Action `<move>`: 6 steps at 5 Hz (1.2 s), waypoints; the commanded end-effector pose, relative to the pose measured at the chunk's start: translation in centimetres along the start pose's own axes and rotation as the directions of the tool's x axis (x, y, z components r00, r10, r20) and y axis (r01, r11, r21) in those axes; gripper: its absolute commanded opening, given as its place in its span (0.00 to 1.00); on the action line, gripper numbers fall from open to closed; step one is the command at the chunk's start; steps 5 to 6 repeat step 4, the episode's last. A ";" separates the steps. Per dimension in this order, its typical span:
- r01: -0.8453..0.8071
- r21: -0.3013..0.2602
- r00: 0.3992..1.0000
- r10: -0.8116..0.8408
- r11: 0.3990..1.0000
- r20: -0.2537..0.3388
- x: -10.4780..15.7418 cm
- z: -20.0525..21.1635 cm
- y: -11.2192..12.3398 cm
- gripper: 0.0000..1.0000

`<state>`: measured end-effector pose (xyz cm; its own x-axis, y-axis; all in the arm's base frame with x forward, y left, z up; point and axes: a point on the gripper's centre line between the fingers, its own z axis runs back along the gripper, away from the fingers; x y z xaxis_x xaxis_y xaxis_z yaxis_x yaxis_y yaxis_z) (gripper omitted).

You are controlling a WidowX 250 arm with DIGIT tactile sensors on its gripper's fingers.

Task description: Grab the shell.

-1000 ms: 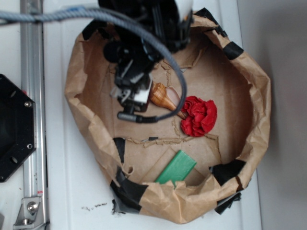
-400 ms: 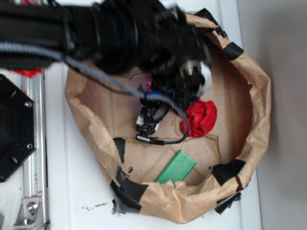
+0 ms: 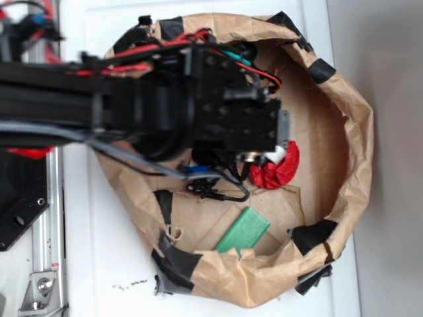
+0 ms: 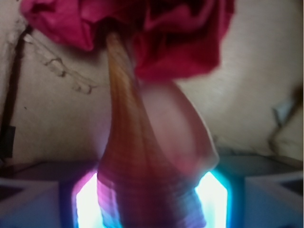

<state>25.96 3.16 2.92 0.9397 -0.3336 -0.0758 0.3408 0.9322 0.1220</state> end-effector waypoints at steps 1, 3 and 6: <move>-0.354 -0.062 0.902 0.359 0.933 0.241 -0.1 11.1 2.5 0.00; -0.666 -0.171 0.711 0.688 0.726 0.148 -1.5 18.3 1.1 0.00; -0.705 -0.148 0.686 0.720 0.693 0.106 -1.7 17.5 0.5 0.00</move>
